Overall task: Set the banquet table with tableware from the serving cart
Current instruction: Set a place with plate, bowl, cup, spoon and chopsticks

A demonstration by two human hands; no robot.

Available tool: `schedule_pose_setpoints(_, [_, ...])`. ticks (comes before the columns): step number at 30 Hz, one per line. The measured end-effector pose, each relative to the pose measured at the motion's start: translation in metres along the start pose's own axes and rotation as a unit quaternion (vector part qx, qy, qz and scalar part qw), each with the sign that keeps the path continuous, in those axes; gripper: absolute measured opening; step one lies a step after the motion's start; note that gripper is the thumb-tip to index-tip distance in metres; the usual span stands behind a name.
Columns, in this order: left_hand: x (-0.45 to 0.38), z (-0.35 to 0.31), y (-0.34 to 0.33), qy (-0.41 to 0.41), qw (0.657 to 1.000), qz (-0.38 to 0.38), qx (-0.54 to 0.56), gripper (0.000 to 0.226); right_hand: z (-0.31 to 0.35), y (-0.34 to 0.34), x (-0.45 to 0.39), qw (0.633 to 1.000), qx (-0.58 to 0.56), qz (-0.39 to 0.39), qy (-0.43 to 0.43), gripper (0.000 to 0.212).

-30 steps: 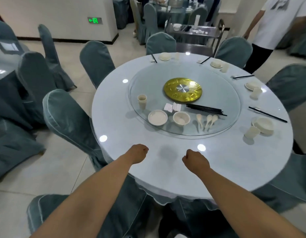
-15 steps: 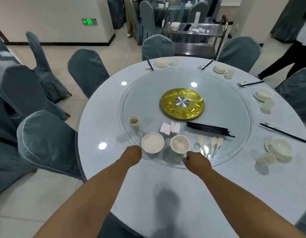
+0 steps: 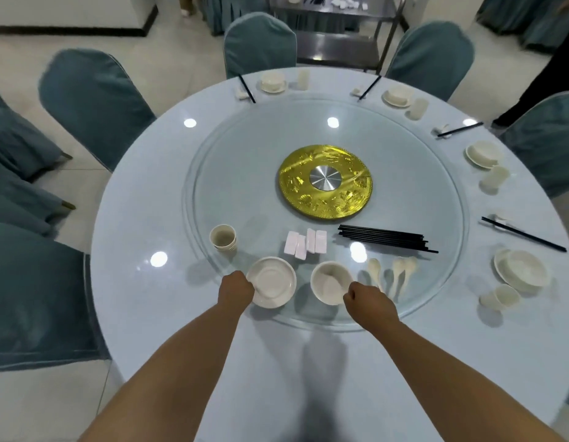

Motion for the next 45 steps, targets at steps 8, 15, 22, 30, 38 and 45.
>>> schedule_pose_setpoints(8, [-0.022, 0.014, -0.016, 0.049, 0.999, -0.002, 0.023, 0.028, -0.006, -0.012, -0.018, 1.0, 0.003, 0.005, -0.022, 0.021])
schedule_pose_setpoints(15, [-0.022, 0.011, -0.006, 0.093, 0.993, -0.011, 0.072, 0.02, -0.004, -0.007, -0.021, 1.0, -0.002, 0.007, -0.007, 0.029])
schedule_pose_setpoints(22, [-0.015, 0.014, 0.005, 0.103, 0.99, -0.033, 0.095, 0.018, -0.008, 0.005, -0.011, 1.0, -0.007, -0.017, 0.01, 0.022])
schedule_pose_setpoints(30, [0.015, 0.012, 0.027, 0.116, 0.987, -0.046, 0.1, 0.018, -0.02, 0.016, 0.017, 0.999, 0.008, -0.05, 0.018, 0.023])
schedule_pose_setpoints(38, [0.067, -0.025, 0.031, 0.072, 0.97, 0.006, 0.232, 0.002, -0.012, 0.017, 0.055, 0.992, -0.12, -0.018, 0.02, 0.021])
schedule_pose_setpoints(45, [0.125, -0.098, -0.038, 0.034, 0.936, 0.171, 0.307, 0.008, -0.048, -0.003, 0.105, 0.938, -0.345, 0.021, -0.037, 0.023])
Point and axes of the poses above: each hand's wrist, its own x-axis away from the middle knuckle, its own y-axis out of the back of the hand, z = x × y, the point moved 5 cm from there along -x, towards the middle knuckle, and after that the axes turned 1 degree about x, right-handed, at the moved point
